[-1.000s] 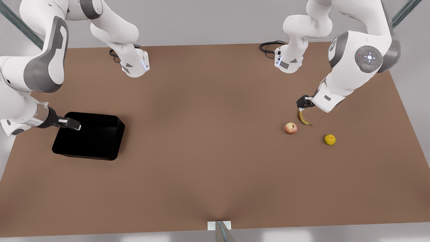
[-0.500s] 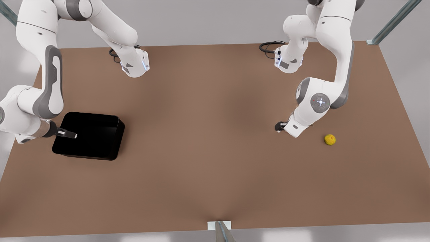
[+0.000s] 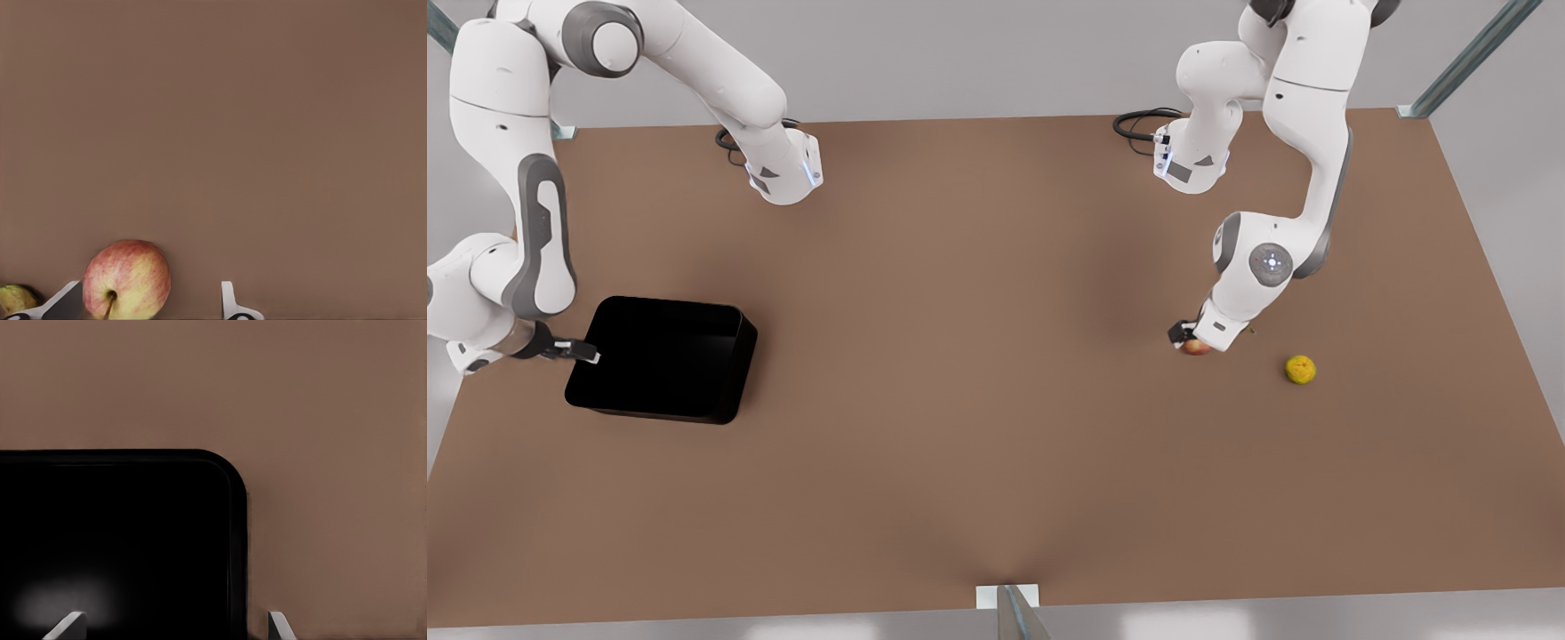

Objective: Place the storage box in the middle with the right arm, and place the apple in the storage box with the left arm

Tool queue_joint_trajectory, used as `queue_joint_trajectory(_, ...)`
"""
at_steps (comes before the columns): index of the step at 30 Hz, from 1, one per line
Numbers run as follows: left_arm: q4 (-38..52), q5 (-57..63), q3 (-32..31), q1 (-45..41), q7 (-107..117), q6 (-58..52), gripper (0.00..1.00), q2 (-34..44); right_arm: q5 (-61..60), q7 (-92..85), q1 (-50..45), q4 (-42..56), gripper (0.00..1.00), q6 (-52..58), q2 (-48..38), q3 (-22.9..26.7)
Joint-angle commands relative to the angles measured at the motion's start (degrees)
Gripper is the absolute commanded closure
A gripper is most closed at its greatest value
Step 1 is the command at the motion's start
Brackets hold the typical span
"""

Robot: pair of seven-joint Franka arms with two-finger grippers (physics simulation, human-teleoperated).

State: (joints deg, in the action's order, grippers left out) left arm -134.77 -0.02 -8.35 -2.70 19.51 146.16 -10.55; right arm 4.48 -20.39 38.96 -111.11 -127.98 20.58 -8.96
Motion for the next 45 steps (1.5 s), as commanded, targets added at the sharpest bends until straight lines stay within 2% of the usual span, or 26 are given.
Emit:
queue_joint_trajectory(1,-0.1,0.3,0.0,0.1,0.0,0.0,0.00,0.0,0.0,0.0,0.1,-0.2,0.00,-0.2,0.0,0.0)
queue_joint_trajectory(5,-0.3,2.9,0.0,2.1,0.0,1.1,0.00,-2.2,0.2,-2.1,3.1,-6.7,0.00,-5.1,-1.9,0.0)
queue_joint_trajectory(8,-0.1,3.0,0.0,2.9,0.0,1.2,0.00,-2.5,0.2,-2.9,3.4,-6.8,0.00,-6.3,-0.8,0.1)
queue_joint_trajectory(11,-0.1,3.1,0.0,3.2,0.0,2.4,0.00,-4.2,0.2,-4.2,4.5,-8.7,0.00,-12.1,1.8,0.4)
queue_joint_trajectory(19,-2.0,3.2,0.0,3.5,-0.1,2.1,0.00,-4.4,0.4,-5.7,5.0,-10.0,0.00,-15.4,5.8,1.9)
queue_joint_trajectory(21,-1.9,3.2,0.0,3.6,0.0,2.3,0.00,-5.2,0.4,-5.7,5.0,-9.9,0.13,-15.4,6.2,2.0)
queue_joint_trajectory(23,-1.8,3.2,0.0,3.5,0.0,2.5,0.00,-6.0,0.4,-5.7,5.0,-9.8,0.48,-15.2,6.1,2.1)
queue_joint_trajectory(25,-1.7,3.2,-0.1,3.5,0.0,2.5,0.00,-6.4,0.4,-5.7,5.0,-9.8,0.79,-15.3,6.2,2.1)
queue_joint_trajectory(31,-1.2,3.2,-0.1,3.6,-0.1,3.5,0.00,-9.2,0.8,-6.9,4.6,-9.6,0.79,-14.8,6.8,2.5)
queue_joint_trajectory(45,-1.0,3.2,-0.1,3.6,-0.1,3.8,0.00,-9.8,0.8,-6.3,4.5,-9.4,0.79,-13.6,6.4,2.3)
